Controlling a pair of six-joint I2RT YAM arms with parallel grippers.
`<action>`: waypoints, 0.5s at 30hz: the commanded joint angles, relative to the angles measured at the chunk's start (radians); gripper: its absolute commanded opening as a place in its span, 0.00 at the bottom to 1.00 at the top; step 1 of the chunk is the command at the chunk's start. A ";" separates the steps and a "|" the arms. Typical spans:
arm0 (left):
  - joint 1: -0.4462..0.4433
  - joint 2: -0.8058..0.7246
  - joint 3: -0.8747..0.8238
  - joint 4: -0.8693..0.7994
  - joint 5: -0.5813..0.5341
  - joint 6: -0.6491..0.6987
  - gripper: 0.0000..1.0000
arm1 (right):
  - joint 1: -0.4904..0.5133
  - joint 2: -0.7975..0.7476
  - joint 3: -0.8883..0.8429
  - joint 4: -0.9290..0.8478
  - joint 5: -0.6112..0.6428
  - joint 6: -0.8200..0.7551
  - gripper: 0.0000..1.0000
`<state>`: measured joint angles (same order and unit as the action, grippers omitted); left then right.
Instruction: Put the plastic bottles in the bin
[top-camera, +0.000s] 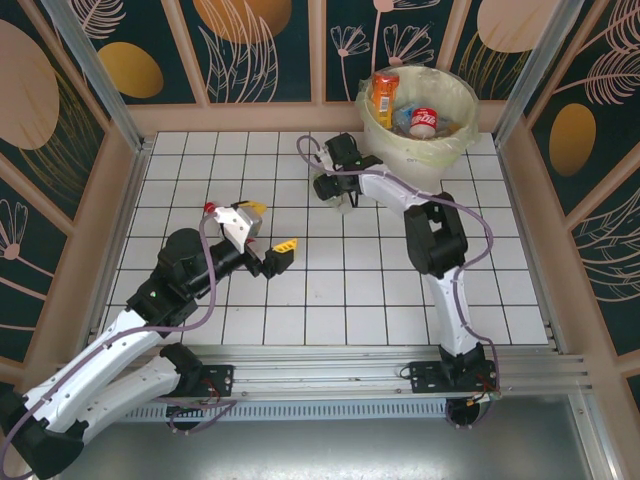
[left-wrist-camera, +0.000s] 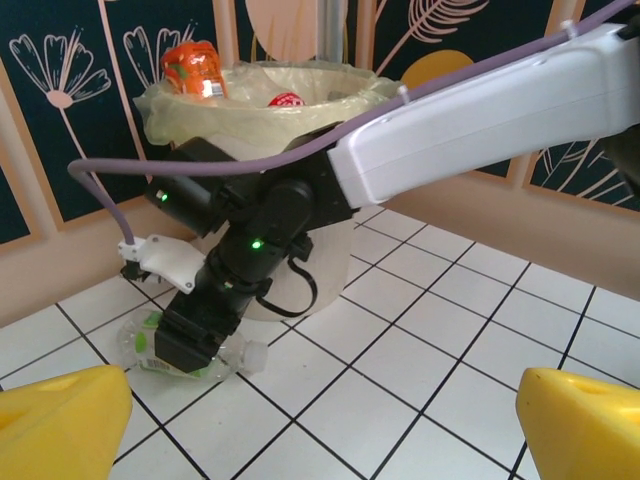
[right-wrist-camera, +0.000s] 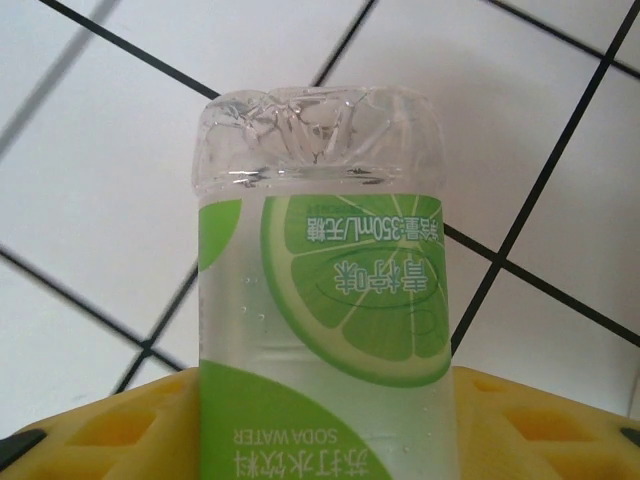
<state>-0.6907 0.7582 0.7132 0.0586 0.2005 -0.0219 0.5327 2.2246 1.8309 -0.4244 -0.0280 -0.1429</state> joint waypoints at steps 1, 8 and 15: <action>-0.005 -0.039 -0.014 0.086 -0.001 -0.030 0.99 | 0.009 -0.150 -0.064 0.099 -0.048 0.033 0.56; -0.005 -0.027 -0.028 0.131 0.026 -0.069 0.99 | 0.051 -0.356 -0.231 0.185 -0.076 0.076 0.54; -0.004 -0.017 -0.025 0.136 0.040 -0.097 0.98 | 0.050 -0.580 -0.344 0.236 -0.164 0.116 0.54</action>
<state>-0.6903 0.7364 0.6907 0.1474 0.2142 -0.0887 0.5835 1.7245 1.5127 -0.2562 -0.1341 -0.0628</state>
